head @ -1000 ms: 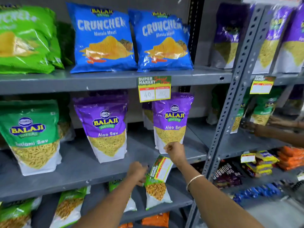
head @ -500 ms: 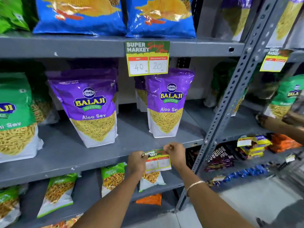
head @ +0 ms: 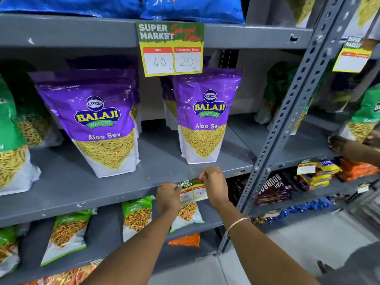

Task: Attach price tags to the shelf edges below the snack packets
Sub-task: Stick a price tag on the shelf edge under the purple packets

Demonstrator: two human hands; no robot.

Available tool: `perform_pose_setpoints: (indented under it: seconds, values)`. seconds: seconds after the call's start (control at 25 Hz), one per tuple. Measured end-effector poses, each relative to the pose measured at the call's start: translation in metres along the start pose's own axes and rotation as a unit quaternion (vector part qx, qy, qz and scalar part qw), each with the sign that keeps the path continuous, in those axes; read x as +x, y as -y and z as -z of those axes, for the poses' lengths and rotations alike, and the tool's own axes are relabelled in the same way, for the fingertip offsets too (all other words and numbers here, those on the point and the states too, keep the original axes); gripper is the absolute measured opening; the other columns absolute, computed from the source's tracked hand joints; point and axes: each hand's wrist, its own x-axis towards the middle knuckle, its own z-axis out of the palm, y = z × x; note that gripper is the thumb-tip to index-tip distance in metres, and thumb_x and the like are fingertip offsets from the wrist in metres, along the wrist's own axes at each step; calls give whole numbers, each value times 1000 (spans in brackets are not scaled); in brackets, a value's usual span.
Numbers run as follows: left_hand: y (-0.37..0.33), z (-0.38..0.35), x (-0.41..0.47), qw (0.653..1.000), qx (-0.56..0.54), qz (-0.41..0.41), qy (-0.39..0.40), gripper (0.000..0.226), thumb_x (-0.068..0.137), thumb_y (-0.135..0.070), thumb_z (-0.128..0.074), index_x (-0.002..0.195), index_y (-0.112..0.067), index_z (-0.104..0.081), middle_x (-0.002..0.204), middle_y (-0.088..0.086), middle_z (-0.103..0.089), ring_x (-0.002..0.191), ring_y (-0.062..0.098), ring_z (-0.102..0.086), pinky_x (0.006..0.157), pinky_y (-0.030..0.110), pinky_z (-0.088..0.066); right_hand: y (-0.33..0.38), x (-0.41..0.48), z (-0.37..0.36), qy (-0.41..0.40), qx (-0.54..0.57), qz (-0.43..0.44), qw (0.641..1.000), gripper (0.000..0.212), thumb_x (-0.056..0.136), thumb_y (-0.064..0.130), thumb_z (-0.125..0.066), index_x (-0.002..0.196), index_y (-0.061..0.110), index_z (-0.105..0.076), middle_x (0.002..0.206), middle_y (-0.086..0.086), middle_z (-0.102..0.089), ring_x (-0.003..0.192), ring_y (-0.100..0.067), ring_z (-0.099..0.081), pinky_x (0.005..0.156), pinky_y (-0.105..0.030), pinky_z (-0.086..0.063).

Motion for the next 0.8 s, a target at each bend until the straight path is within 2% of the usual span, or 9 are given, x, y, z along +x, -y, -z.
perform_pose_setpoints:
  seconds: [0.08, 0.24, 0.44, 0.6, 0.8]
  values:
    - [-3, 2, 4, 999, 33, 9, 4, 45, 89, -34, -56, 85, 9, -68, 95, 30, -71, 90, 41, -66, 71, 43, -52, 1, -1, -1, 2, -55, 33, 998, 5, 76, -2, -66, 80, 1, -65, 93, -14, -62, 96, -28, -52, 80, -37, -48]
    - [-7, 2, 12, 997, 73, 29, 7, 44, 87, -40, -57, 89, 2, -69, 102, 22, -71, 97, 38, -66, 74, 41, -53, 7, 2, -6, -8, -66, 30, 997, 18, 79, 15, -69, 83, 1, -60, 99, -16, -58, 100, -30, -49, 83, -38, -45]
    - [-4, 1, 10, 994, 107, 20, -5, 46, 87, -43, -55, 91, 2, -68, 102, 20, -71, 96, 37, -66, 75, 42, -54, 4, 4, 8, 34, -42, -2, 999, 24, 77, 7, -69, 72, 8, -46, 92, -14, -52, 96, -31, -51, 77, -44, -49]
    - [-2, 0, 11, 993, 119, 8, -28, 47, 87, -44, -55, 91, 2, -69, 100, 20, -72, 94, 36, -67, 73, 41, -54, -8, 8, 12, 18, -40, -21, 999, 28, 78, -1, -66, 68, 8, -41, 85, -12, -49, 90, -35, -54, 73, -46, -51]
    - [-7, 0, 5, 989, 143, 22, -11, 47, 89, -44, -51, 101, -2, -66, 111, 17, -69, 105, 34, -64, 84, 42, -53, -13, 12, 8, 35, -43, -45, 997, 38, 76, 13, -72, 59, 17, -39, 97, -14, -56, 99, -31, -51, 79, -42, -47]
